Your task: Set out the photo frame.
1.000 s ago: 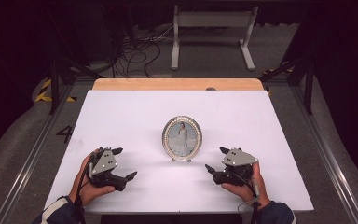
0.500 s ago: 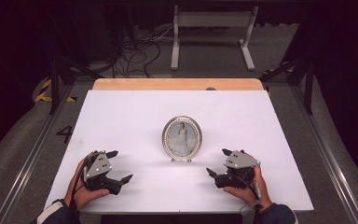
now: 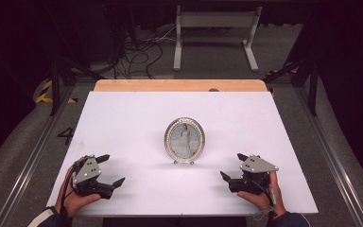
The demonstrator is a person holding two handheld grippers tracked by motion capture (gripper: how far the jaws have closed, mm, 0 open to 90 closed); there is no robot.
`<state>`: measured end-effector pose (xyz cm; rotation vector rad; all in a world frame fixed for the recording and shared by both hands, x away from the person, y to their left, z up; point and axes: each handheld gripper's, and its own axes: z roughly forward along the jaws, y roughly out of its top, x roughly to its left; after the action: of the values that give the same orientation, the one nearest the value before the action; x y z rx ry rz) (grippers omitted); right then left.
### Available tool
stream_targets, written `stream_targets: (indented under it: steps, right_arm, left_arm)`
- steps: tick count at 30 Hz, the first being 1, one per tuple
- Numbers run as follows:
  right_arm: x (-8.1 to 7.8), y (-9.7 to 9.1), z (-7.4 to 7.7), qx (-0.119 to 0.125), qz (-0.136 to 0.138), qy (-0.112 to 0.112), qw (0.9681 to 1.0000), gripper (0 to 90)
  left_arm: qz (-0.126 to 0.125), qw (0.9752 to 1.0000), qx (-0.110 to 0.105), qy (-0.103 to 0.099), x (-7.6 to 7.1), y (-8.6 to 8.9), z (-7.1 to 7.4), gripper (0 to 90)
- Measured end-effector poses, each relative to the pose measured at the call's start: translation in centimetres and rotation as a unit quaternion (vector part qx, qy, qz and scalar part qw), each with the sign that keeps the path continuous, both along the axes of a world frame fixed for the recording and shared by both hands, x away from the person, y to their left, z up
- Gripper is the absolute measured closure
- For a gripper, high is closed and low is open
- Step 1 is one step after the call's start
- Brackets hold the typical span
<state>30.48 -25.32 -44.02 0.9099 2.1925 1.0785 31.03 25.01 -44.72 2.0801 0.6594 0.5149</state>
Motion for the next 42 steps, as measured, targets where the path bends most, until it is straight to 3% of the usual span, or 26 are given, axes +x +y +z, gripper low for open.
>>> stream_targets:
  steps: [6, 18, 24, 42]
  right_arm:
    - [0.0, -0.6, -0.1, 0.001, -0.010, -0.002, 1.0000, 15.1]
    - [-0.1, -0.8, -0.4, 0.000, -0.014, -0.003, 0.9999, 15.1]
    - [-0.2, -0.7, -0.1, 0.000, -0.018, -0.009, 0.9998, 15.1]
    - [0.0, -0.5, -0.4, -0.005, -0.013, -0.004, 0.9999, 15.3]
  left_arm:
    - [0.016, 0.9998, -0.013, 0.003, 0.0, 1.3, 0.1, 7.0]
    - [0.020, 0.9996, -0.011, 0.015, 0.8, 0.8, -0.3, 7.1]
    - [0.017, 0.9995, -0.001, 0.028, 1.0, 0.7, -0.9, 7.2]
    - [0.013, 0.9995, 0.012, 0.026, 1.1, 0.2, -0.9, 7.5]
